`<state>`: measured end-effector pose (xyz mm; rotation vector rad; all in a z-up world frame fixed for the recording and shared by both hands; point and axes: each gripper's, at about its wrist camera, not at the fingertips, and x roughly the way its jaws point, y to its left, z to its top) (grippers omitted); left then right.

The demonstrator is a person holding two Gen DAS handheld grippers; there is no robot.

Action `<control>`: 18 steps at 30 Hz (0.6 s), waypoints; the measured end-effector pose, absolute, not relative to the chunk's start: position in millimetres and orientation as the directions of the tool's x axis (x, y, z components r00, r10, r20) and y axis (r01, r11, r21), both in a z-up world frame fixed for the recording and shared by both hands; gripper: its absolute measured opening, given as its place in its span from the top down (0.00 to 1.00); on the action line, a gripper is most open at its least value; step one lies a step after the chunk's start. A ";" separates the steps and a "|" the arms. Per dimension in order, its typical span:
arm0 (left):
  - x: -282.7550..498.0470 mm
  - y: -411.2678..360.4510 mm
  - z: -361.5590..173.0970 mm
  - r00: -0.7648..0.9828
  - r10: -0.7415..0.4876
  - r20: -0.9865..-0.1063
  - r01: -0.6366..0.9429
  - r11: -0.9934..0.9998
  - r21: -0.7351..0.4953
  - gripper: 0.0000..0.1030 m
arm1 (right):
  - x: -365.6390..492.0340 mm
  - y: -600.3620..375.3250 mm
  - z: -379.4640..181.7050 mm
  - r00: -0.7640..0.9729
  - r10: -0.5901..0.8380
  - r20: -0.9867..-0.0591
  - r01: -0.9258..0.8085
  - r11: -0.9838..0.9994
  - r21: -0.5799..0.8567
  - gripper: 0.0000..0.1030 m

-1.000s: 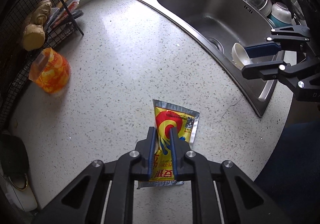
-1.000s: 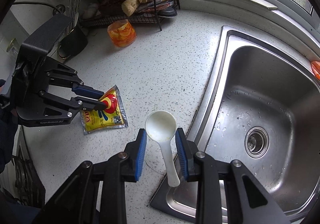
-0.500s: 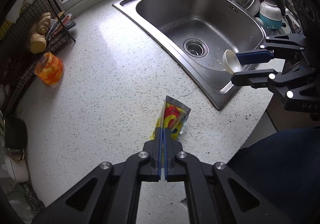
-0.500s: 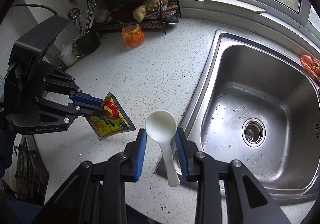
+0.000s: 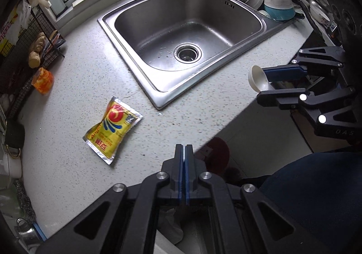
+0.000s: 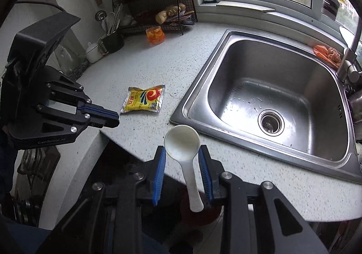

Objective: Collect trash
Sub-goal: 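Carry the scoop and packet down toward the red bin with both grippers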

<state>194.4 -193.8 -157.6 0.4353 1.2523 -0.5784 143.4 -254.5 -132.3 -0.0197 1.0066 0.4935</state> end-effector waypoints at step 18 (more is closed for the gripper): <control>99.4 -260.7 -225.7 0.141 -0.131 -0.981 0.515 0.856 -0.040 0.99 | 62.6 -294.7 -185.9 0.358 0.395 -0.846 -0.385 0.888 0.252 0.73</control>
